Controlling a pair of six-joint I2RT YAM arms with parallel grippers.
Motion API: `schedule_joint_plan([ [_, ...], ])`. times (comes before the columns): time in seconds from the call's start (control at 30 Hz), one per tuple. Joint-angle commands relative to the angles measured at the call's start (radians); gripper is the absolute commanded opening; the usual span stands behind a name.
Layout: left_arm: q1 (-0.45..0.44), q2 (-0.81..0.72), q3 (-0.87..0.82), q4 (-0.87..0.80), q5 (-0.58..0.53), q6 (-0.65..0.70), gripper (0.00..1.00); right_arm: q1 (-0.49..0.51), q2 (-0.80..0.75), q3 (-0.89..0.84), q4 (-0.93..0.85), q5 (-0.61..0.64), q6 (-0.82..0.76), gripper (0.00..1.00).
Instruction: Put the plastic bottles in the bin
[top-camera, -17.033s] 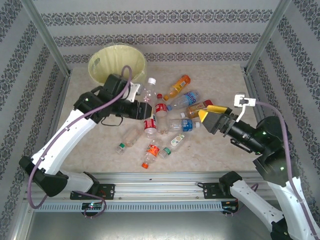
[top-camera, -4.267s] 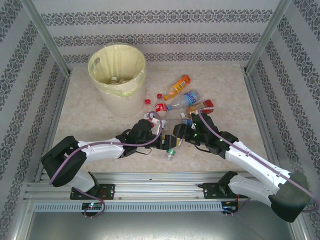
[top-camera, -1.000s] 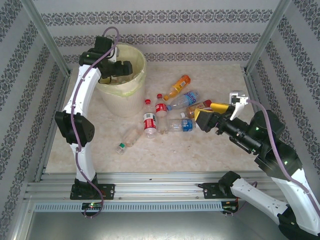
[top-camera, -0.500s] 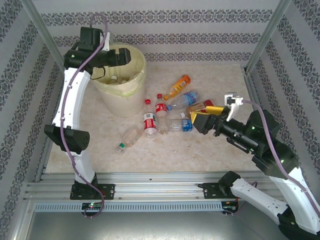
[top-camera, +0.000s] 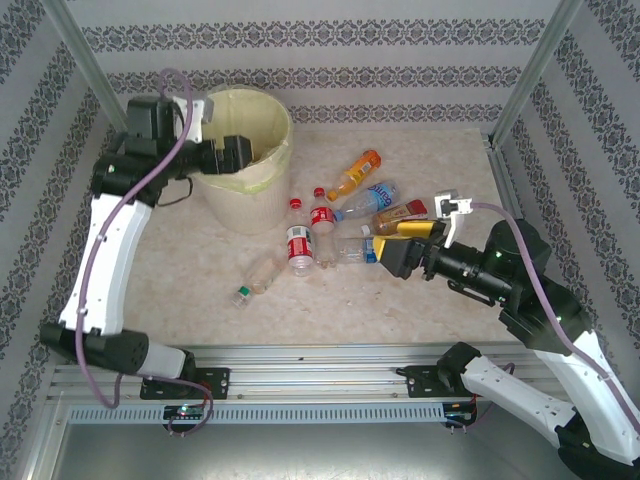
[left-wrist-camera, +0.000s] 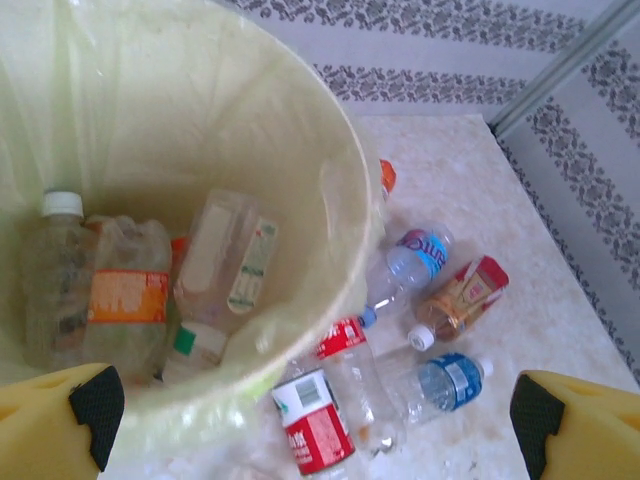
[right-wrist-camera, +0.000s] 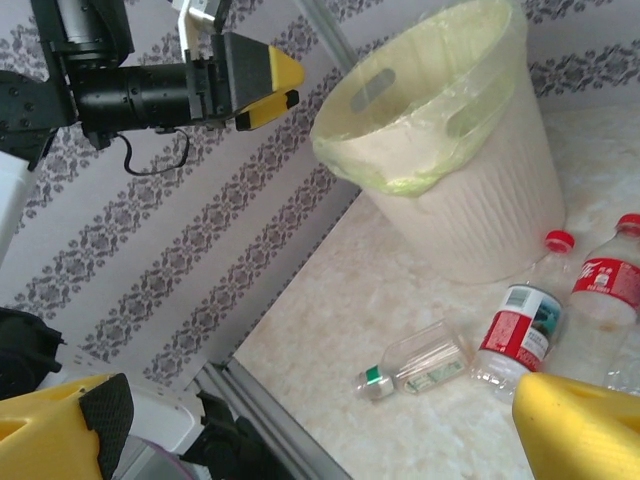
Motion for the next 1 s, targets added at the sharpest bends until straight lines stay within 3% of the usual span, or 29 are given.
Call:
schedule_joint_plan([
  [0.0,-0.037,-0.110,-0.115,0.028,-0.009,0.037,1.00,0.011,0.002,-0.029,-0.018,-0.048,0.013,0.98],
  [0.2,-0.070,-0.292,-0.388,0.030,-0.076,-0.002,1.00,0.030,-0.005,-0.096,-0.026,-0.062,0.030,0.98],
  [0.43,-0.148,-0.368,-0.635,0.073,-0.119,-0.065,1.00,0.036,-0.018,-0.160,-0.034,-0.032,0.034,0.98],
  [0.57,-0.192,-0.317,-0.726,0.090,-0.181,-0.111,1.00,0.037,-0.016,-0.193,-0.030,-0.019,0.038,0.98],
  [0.97,-0.222,-0.108,-0.826,0.181,-0.126,-0.057,1.00,0.036,-0.023,-0.225,-0.053,0.016,0.032,0.98],
])
